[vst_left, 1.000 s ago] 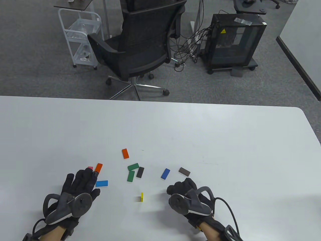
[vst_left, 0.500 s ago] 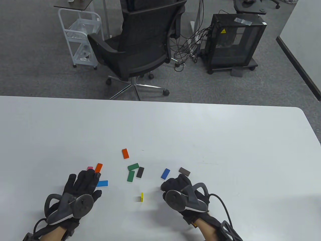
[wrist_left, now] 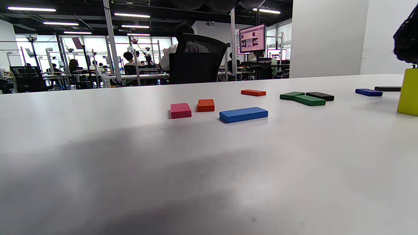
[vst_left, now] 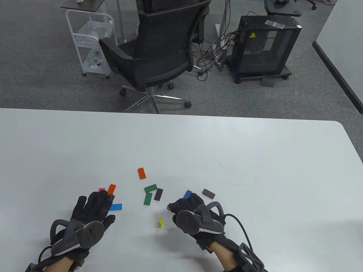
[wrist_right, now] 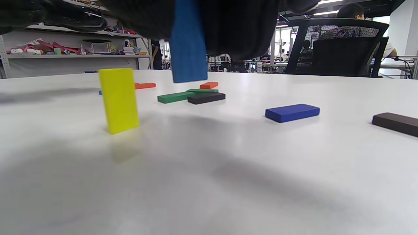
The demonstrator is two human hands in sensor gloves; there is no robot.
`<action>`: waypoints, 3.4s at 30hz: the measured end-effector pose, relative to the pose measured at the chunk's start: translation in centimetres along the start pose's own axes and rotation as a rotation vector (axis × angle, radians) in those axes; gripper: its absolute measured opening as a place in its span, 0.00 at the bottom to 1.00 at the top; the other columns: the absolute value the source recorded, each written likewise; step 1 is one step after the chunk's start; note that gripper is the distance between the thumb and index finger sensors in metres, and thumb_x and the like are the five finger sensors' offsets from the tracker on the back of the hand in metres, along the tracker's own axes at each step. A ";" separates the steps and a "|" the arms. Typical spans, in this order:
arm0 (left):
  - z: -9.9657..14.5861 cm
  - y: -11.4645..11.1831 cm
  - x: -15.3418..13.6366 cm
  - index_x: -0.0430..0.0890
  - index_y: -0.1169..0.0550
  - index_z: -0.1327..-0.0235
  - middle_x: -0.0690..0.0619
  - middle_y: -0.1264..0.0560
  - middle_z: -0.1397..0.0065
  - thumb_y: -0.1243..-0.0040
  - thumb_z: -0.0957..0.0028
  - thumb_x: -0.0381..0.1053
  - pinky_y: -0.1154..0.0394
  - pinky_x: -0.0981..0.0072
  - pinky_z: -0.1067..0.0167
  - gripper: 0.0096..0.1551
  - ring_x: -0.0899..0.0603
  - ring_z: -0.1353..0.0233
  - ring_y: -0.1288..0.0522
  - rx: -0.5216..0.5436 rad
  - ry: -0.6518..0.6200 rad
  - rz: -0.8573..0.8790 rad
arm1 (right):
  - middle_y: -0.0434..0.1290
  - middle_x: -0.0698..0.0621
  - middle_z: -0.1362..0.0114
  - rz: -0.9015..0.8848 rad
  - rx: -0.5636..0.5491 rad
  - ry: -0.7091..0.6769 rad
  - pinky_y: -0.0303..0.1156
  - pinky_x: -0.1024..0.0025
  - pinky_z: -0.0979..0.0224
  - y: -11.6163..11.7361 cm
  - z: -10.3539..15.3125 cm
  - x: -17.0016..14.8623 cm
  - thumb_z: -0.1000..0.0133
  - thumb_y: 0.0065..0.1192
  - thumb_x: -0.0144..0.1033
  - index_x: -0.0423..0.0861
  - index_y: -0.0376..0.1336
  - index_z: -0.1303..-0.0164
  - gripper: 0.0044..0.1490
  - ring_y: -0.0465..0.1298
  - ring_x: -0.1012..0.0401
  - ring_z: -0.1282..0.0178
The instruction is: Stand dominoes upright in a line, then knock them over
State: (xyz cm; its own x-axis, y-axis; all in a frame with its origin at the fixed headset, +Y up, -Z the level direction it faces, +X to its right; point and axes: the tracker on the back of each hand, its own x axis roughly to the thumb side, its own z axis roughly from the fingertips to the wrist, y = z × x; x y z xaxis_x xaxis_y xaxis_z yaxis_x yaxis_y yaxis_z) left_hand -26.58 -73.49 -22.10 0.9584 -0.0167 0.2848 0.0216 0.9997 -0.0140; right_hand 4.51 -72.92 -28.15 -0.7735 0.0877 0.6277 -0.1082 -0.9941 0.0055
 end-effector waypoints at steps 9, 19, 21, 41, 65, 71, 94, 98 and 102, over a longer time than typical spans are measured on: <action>0.0 0.0 0.1 0.46 0.47 0.05 0.44 0.49 0.04 0.74 0.28 0.64 0.59 0.41 0.15 0.41 0.35 0.09 0.50 -0.003 0.001 -0.005 | 0.71 0.49 0.27 -0.012 0.020 -0.010 0.56 0.45 0.17 0.6 0.3 -0.1 0.41 0.62 0.44 0.53 0.60 0.25 0.32 0.73 0.52 0.29; 0.1 0.0 0.1 0.46 0.47 0.05 0.44 0.49 0.04 0.74 0.28 0.64 0.59 0.41 0.15 0.41 0.35 0.09 0.50 0.002 -0.006 -0.007 | 0.70 0.50 0.26 -0.009 0.039 -0.028 0.56 0.46 0.17 1.4 0.1 0.4 0.41 0.62 0.44 0.52 0.57 0.21 0.36 0.73 0.52 0.28; 0.1 0.0 0.1 0.46 0.47 0.05 0.44 0.49 0.04 0.74 0.28 0.64 0.59 0.41 0.15 0.41 0.35 0.09 0.50 0.001 -0.007 -0.005 | 0.70 0.50 0.25 -0.017 0.049 -0.029 0.56 0.46 0.17 1.6 0.0 0.6 0.41 0.62 0.44 0.52 0.56 0.20 0.37 0.72 0.52 0.28; 0.0 0.0 0.1 0.46 0.47 0.05 0.44 0.49 0.04 0.74 0.28 0.65 0.59 0.41 0.15 0.41 0.35 0.08 0.50 0.011 -0.023 -0.009 | 0.70 0.51 0.24 -0.031 0.057 -0.039 0.54 0.47 0.16 2.8 -0.7 2.3 0.40 0.63 0.44 0.52 0.55 0.19 0.39 0.71 0.52 0.26; 0.1 0.1 0.2 0.46 0.47 0.05 0.44 0.49 0.04 0.73 0.28 0.65 0.59 0.41 0.15 0.41 0.35 0.09 0.50 0.014 -0.028 -0.005 | 0.63 0.45 0.18 0.025 0.139 -0.039 0.53 0.44 0.16 2.6 -0.2 1.9 0.41 0.63 0.49 0.49 0.49 0.14 0.47 0.68 0.49 0.23; 0.4 0.5 0.1 0.46 0.47 0.05 0.44 0.49 0.04 0.73 0.28 0.65 0.59 0.41 0.15 0.41 0.35 0.08 0.50 0.042 -0.031 0.011 | 0.61 0.44 0.17 0.044 0.112 0.069 0.53 0.45 0.16 1.1 0.2 -0.9 0.40 0.62 0.47 0.50 0.51 0.14 0.44 0.68 0.49 0.22; 0.4 0.6 0.2 0.47 0.46 0.05 0.44 0.49 0.04 0.73 0.28 0.65 0.59 0.41 0.15 0.41 0.35 0.09 0.50 0.038 -0.039 0.010 | 0.68 0.54 0.24 0.311 0.237 0.063 0.49 0.52 0.12 3.6 -5.1 -4.1 0.41 0.62 0.40 0.57 0.60 0.27 0.29 0.68 0.57 0.23; 0.4 0.5 0.2 0.47 0.47 0.05 0.44 0.49 0.04 0.73 0.28 0.65 0.59 0.41 0.15 0.41 0.35 0.09 0.50 0.038 -0.041 0.005 | 0.69 0.48 0.27 0.313 0.253 0.078 0.51 0.49 0.14 3.7 -5.2 -3.8 0.41 0.62 0.41 0.53 0.57 0.23 0.34 0.71 0.54 0.28; 0.4 0.6 0.2 0.46 0.46 0.05 0.44 0.49 0.04 0.73 0.28 0.65 0.59 0.41 0.15 0.41 0.35 0.09 0.50 0.038 -0.041 0.004 | 0.70 0.46 0.30 0.240 0.232 0.083 0.54 0.45 0.16 3.1 -4.6 -3.6 0.41 0.61 0.44 0.52 0.54 0.18 0.40 0.72 0.54 0.32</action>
State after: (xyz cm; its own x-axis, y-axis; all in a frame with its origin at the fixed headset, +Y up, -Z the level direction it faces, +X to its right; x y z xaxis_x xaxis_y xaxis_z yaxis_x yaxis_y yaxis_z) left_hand -26.48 -72.91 -21.63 0.9461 -0.0124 0.3236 0.0060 0.9998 0.0208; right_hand 4.09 -75.97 -33.93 -0.8089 -0.1555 0.5671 0.2211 -0.9740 0.0484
